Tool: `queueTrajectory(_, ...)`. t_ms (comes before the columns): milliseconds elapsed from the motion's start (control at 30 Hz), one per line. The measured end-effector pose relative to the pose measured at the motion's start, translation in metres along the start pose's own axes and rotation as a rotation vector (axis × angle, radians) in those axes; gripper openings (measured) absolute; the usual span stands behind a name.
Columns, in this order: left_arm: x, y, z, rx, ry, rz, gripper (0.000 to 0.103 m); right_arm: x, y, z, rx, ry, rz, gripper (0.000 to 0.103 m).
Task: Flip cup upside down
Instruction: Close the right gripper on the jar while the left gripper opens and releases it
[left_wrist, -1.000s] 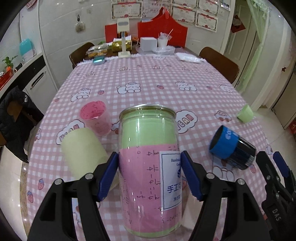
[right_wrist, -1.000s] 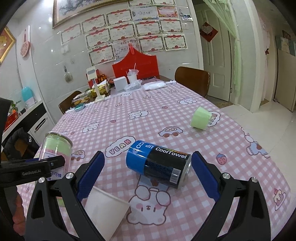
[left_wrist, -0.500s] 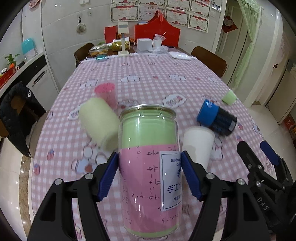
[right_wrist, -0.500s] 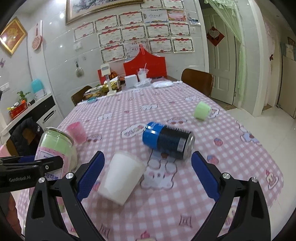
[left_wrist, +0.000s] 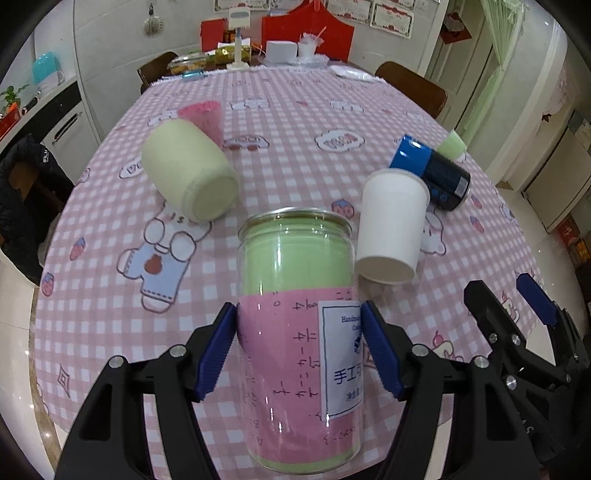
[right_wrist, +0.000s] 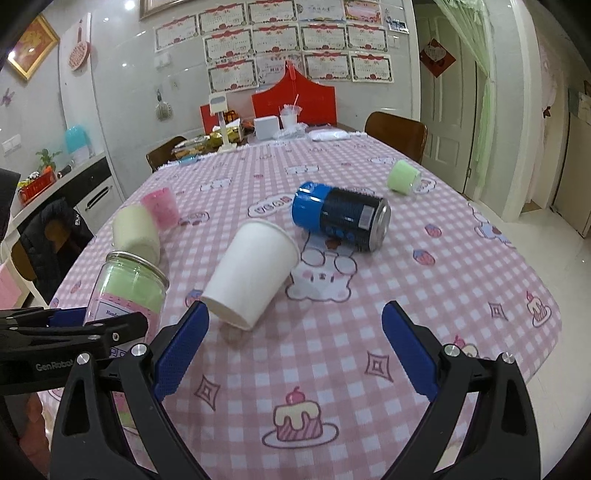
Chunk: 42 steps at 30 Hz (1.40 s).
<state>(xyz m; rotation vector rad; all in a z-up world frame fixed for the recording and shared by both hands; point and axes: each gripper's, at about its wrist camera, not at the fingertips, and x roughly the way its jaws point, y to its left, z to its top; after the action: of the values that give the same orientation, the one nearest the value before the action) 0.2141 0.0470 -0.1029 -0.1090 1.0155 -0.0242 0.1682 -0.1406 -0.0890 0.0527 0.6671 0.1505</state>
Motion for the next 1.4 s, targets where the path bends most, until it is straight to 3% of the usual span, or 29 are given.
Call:
queueTrajectory(567, 0.019, -0.007, -0.001, 0.047, 0.038, -0.032, 0.071, 0.001, -0.012, -0.004, 0.032, 0.024, -0.034, 0.091)
queueTrajectory(767, 0.008, -0.003, 0.004, 0.028, -0.005, -0.027, 0.071, -0.004, -0.015, -0.002, 0.048, 0.018, -0.044, 0.091)
queueTrajectory(933, -0.019, 0.004, 0.012, 0.035, -0.084, -0.041, 0.071, -0.011, -0.009, 0.007, 0.056, -0.001, -0.033, 0.091)
queueTrajectory(1067, -0.038, 0.018, 0.018, 0.050, -0.138, -0.012, 0.071, -0.012, 0.006, 0.019, 0.061, 0.009, 0.046, 0.091)
queueTrajectory(1233, -0.047, 0.043, 0.019, 0.061, -0.174, 0.040, 0.071, -0.001, 0.037, 0.031, 0.050, 0.089, 0.181, 0.091)
queueTrajectory(1400, -0.044, 0.074, 0.017, 0.058, -0.181, 0.088, 0.071, 0.022, 0.071, 0.034, 0.035, 0.201, 0.226, 0.091)
